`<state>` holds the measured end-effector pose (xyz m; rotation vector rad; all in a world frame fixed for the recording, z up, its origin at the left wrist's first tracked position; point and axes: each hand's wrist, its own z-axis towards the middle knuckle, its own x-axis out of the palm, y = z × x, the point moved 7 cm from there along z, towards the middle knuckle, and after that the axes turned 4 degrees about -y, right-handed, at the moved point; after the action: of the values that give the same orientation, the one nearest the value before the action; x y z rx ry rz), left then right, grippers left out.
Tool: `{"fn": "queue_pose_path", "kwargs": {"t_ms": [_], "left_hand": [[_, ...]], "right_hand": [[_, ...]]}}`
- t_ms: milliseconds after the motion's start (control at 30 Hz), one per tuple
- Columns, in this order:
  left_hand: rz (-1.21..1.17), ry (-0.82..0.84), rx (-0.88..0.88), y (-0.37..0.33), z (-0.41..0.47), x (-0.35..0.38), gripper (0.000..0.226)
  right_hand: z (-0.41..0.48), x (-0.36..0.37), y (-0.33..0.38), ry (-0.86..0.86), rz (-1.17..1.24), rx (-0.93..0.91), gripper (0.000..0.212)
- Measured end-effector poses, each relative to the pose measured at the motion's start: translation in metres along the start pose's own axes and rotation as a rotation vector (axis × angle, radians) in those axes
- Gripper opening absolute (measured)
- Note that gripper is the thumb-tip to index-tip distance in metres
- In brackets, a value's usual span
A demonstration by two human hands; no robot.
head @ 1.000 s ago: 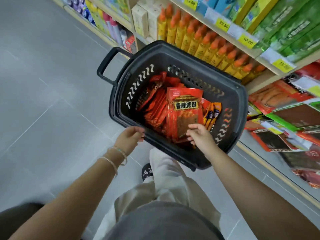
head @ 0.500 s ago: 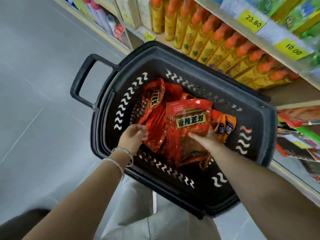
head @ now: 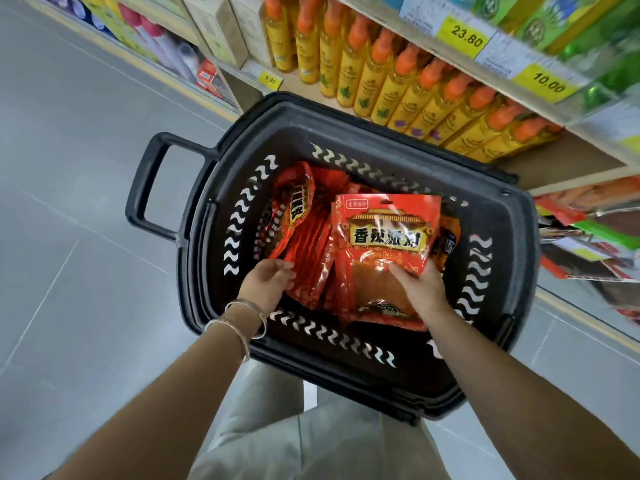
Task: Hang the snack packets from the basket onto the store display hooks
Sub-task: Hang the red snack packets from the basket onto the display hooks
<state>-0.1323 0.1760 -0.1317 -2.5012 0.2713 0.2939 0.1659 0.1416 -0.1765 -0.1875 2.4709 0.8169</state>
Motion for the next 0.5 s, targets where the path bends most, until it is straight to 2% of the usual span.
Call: {"fn": "queue_pose_path", "kwargs": {"t_ms": [67, 133, 267, 333, 433, 500], "left_hand": [[-0.005, 0.022, 0.005, -0.007, -0.001, 0.003, 0.01], [0.01, 0.064, 0.008, -0.014, -0.003, 0.009, 0.013], [0.1, 0.213, 0.075, -0.032, -0.012, 0.029, 0.046], [0.103, 0.295, 0.095, -0.038, -0.017, 0.04, 0.049], [0.005, 0.202, 0.021, -0.035, -0.014, 0.036, 0.036], [-0.039, 0.049, 0.015, -0.03, -0.008, 0.022, 0.025]], "right_hand": [[-0.014, -0.013, 0.011, 0.036, 0.066, -0.031, 0.03], [-0.029, -0.021, 0.023, 0.085, 0.122, -0.058, 0.029], [-0.05, -0.022, 0.044, 0.202, 0.243, -0.067, 0.043], [-0.058, -0.01, 0.053, 0.298, 0.297, -0.048, 0.052], [-0.062, 0.012, 0.058, 0.395, 0.331, -0.031, 0.058], [-0.051, 0.018, 0.052, 0.373, 0.331, 0.019, 0.081]]}}
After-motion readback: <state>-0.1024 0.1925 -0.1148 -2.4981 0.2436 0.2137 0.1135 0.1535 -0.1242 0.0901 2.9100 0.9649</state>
